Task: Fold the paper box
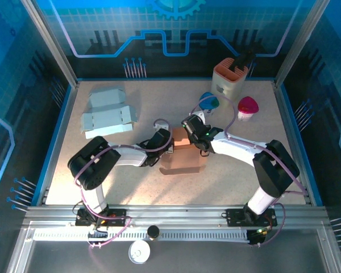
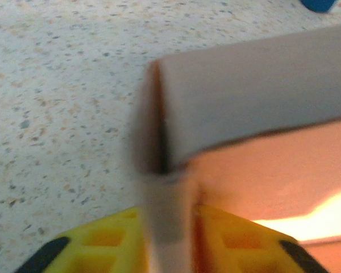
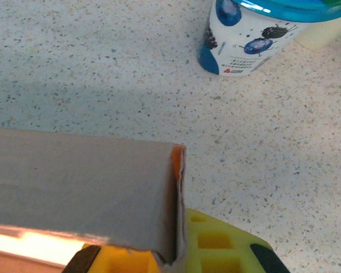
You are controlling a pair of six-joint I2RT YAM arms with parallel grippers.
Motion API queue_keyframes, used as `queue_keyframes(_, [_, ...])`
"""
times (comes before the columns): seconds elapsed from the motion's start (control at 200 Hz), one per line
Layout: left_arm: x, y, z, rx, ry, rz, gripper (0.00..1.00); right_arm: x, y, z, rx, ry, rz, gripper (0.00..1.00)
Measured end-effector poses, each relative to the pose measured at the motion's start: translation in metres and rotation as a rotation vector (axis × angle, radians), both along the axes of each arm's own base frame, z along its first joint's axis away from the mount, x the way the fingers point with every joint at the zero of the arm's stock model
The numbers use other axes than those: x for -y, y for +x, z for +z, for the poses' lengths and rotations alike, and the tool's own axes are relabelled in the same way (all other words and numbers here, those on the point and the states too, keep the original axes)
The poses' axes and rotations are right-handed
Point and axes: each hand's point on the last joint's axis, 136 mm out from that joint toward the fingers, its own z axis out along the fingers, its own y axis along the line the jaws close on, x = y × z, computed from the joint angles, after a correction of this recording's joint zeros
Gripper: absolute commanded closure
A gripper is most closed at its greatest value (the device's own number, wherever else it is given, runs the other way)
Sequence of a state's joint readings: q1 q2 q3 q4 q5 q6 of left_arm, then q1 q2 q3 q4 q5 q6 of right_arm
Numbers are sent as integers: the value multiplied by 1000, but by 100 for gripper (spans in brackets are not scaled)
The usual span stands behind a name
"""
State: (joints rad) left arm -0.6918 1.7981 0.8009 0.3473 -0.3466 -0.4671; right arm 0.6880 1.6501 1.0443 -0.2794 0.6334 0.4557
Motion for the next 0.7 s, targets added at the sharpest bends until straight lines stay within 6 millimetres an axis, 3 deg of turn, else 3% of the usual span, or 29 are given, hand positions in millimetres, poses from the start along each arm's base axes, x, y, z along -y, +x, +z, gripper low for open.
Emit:
queue_keyframes(0.065, [1,0,1,3,-8,1,100,-1,-1,-1,-7,4,4,100])
queue_keyframes(0.36, [-2,1,2,13,7,20,100,-2,-2,-2,-15,18,2,100])
queue_keyframes(0.49, [-4,0,0,7,16,22,65,-2,-2,-3,-15,18,0,100])
queue_keyframes(0.605, [-9,-6,0,-9,34,18,51,-1,-2,-4,-18,14,-3,100])
queue_keyframes(0.7, [-10,-9,12,-3,23,7,45,-2,-2,-4,-20,19,0,100])
